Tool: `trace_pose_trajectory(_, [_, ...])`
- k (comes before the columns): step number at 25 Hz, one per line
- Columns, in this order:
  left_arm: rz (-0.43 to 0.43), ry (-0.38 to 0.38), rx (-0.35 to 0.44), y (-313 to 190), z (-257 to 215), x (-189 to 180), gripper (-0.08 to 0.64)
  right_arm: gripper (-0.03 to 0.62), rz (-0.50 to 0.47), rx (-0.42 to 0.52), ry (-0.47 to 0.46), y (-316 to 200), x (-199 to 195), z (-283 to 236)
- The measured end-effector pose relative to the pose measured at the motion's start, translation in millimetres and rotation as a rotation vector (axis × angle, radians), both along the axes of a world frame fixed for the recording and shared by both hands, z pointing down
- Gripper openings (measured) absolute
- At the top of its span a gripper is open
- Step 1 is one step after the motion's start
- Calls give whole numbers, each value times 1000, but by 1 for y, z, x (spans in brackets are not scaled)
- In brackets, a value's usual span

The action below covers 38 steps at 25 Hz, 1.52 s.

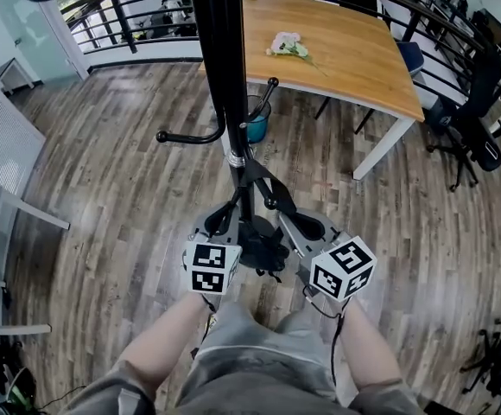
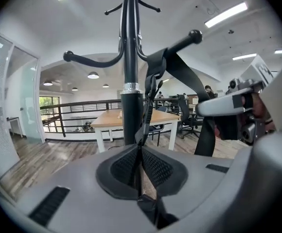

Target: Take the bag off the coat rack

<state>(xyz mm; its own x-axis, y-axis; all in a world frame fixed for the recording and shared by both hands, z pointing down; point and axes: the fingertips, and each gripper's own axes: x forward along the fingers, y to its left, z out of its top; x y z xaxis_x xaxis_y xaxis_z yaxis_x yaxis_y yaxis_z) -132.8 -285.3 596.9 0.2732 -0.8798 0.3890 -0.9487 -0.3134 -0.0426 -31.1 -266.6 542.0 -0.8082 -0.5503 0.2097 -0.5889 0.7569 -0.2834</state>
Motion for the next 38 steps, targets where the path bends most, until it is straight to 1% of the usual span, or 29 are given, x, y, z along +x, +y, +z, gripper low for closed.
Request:
trace_pose_trajectory(4, [22, 103, 22, 12, -34, -7, 32, 31, 39, -3, -31, 3, 18, -26])
trace_pose_trajectory(6, [36, 130, 36, 19, -55, -7, 32, 31, 63, 2, -54, 4, 28, -45])
trace_pose_trajectory(11, [109, 95, 105, 37, -111, 9, 32, 31, 120, 42, -88, 10, 57, -102])
trace_pose_trajectory(14, [183, 76, 140, 48, -146, 26, 32, 31, 151, 78, -85, 17, 72, -136])
trace_pose_trajectory(17, [255, 79, 174, 55, -181, 43, 32, 31, 189, 117, -80, 24, 86, -167])
trace_pose_trajectory(20, [323, 108, 194, 63, -217, 64, 32, 31, 229, 171, -70, 37, 103, -203])
trace_pose_trajectory(24, [437, 146, 214, 77, -265, 102, 32, 31, 289, 242, -59, 62, 134, -253])
trace_pose_trajectory(27, [511, 154, 248, 78, -293, 127, 32, 31, 347, 284, -47, 78, 155, -278])
trace_pose_trajectory(30, [567, 161, 278, 75, -315, 147, 32, 31, 421, 315, -47, 93, 180, -298])
trace_pose_trajectory(33, [629, 175, 313, 76, -338, 174, 32, 31, 505, 353, -42, 117, 213, -320])
trace_pose_trajectory(38, [760, 206, 369, 88, -370, 224, 32, 31, 666, 423, 5, 163, 261, -353])
